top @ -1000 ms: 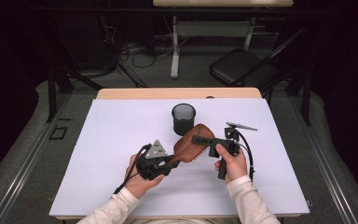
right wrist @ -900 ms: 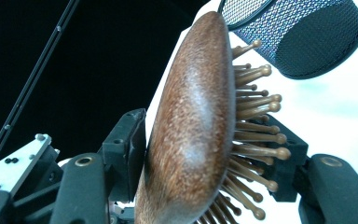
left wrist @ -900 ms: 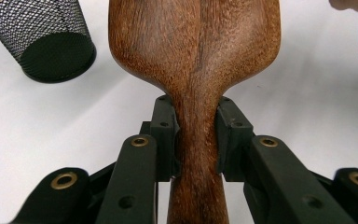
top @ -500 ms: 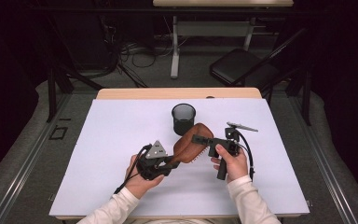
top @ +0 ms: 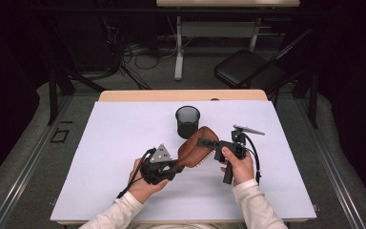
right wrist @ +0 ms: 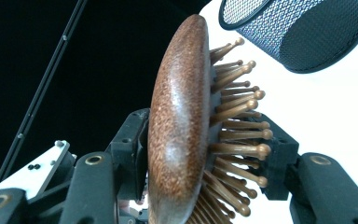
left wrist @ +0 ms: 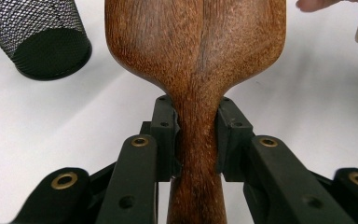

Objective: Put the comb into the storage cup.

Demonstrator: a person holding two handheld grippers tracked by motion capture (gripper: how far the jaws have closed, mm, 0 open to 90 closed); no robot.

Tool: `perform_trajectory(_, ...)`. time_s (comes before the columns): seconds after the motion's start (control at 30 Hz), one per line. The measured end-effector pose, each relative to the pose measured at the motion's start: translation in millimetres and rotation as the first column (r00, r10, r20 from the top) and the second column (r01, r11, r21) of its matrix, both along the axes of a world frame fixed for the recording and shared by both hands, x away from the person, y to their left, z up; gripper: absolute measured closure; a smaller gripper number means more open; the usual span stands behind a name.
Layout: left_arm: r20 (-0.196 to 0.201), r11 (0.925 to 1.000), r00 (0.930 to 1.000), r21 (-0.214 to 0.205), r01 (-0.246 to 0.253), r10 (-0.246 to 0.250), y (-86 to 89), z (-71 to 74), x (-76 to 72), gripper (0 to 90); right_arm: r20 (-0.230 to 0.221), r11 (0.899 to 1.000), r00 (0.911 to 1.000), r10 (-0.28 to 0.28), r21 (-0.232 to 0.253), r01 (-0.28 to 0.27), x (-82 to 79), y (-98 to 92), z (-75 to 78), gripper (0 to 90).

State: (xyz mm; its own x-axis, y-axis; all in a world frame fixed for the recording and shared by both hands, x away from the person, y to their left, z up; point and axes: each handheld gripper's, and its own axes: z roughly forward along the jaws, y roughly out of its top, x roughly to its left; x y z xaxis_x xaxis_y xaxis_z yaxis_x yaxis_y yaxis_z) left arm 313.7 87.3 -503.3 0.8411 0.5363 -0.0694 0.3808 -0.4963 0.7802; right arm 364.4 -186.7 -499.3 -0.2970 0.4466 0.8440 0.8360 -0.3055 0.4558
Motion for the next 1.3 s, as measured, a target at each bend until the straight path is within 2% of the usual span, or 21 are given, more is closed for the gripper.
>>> perform_trajectory(0.23, -0.004, 1.0000, 1.0000, 0.004, 0.002, -0.002, -0.9, -1.7, 0.0, 72.3, -0.029, 1.000, 0.9995, 0.012, 0.013, -0.012, 0.9, -2.0, -1.9, 46.0)
perform_trajectory(0.57, -0.018, 1.0000, 0.9998, 0.003, 0.007, -0.007, -1.7, -3.8, 0.5, 72.2, -0.035, 0.999, 0.9991, 0.024, 0.030, -0.023, 1.2, -2.2, -2.5, 48.2)
perform_trajectory(1.3, -0.041, 0.9999, 0.9992, -0.016, -0.001, 0.000, -1.5, -6.2, 1.0, 71.7, -0.046, 0.998, 0.9980, 0.045, 0.034, -0.043, 2.6, -3.6, -3.7, 50.2)
